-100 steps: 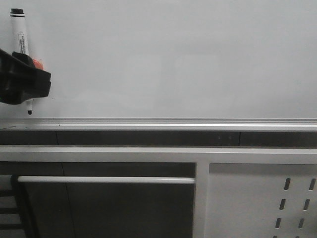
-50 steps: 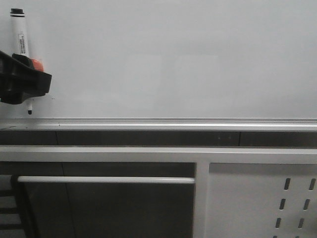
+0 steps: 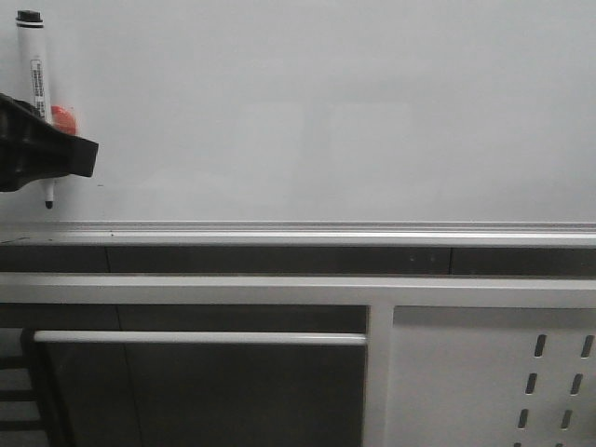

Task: Write number 1 on whiteboard

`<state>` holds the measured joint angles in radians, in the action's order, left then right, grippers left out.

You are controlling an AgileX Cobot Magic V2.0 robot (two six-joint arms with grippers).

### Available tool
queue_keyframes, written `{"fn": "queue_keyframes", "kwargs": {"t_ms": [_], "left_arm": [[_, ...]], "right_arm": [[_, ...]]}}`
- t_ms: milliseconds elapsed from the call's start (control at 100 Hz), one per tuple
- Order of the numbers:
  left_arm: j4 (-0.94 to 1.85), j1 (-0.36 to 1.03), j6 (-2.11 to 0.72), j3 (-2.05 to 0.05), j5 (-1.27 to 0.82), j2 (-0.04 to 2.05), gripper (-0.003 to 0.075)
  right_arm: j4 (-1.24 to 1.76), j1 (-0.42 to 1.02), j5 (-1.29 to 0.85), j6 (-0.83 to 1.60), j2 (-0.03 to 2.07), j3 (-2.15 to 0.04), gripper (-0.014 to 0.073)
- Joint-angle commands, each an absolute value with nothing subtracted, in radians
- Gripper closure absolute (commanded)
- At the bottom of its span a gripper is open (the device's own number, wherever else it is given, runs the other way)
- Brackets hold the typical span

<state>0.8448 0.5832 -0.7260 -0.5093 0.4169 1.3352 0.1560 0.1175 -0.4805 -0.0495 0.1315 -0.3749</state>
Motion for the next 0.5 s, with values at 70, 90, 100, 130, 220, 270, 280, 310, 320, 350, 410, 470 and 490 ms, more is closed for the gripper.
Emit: {"fn": "queue_keyframes", "kwargs": {"t_ms": [70,90,100,130,220,270,280,310,320,350,410,470,490], "left_arm": [[0.787,0.589,-0.746,-0.542,0.385,1.296,0.0738],[0.787,0.589,-0.758,-0.542,0.362,1.292,0.0738],[0.787,0.589,-0.762,-0.542,0.354,1.290,0.0738],[0.785,0.589,-0.790,-0.542,0.320,1.279,0.0738],[0.765,0.589,-0.865,-0.542,0.200,1.243,0.0738],[0.727,0.589,-0.877,-0.542,0.137,1.226,0.0738],[0.717,0.589,-0.877,-0.542,0.113,1.217,0.0738],[0.700,0.591,-0.877,-0.542,0.090,1.207,0.0738],[0.689,0.591,-0.879,-0.542,0.078,1.201,0.0738],[0.658,0.599,-0.879,-0.542,0.050,1.186,0.0738],[0.614,0.621,-0.879,-0.542,0.022,1.164,0.0738],[0.562,0.655,-0.879,-0.542,-0.006,1.139,0.0738],[0.546,0.671,-0.879,-0.542,-0.014,1.131,0.0738]], "right_arm": [[0.189,0.109,-0.416,-0.041,0.156,-0.411,0.0290],[0.191,0.109,-0.415,-0.041,0.156,-0.411,0.0290],[0.196,0.109,-0.416,-0.041,0.156,-0.411,0.0290],[0.206,0.109,-0.418,-0.041,0.156,-0.413,0.0291],[0.255,0.109,-0.423,-0.038,0.156,-0.413,0.0290],[0.306,0.109,-0.427,-0.008,0.156,-0.413,0.0291],[0.327,0.109,-0.430,0.008,0.156,-0.413,0.0291],[0.381,0.111,-0.432,0.039,0.156,-0.413,0.0291],[0.396,0.111,-0.435,0.063,0.156,-0.413,0.0291],[0.491,0.111,-0.443,0.127,0.156,-0.413,0.0291],[0.677,0.113,-0.470,0.324,0.156,-0.413,0.0291],[0.899,0.113,-0.527,0.530,0.156,-0.413,0.0291],[0.969,0.113,-0.550,0.601,0.158,-0.413,0.0291]]}}
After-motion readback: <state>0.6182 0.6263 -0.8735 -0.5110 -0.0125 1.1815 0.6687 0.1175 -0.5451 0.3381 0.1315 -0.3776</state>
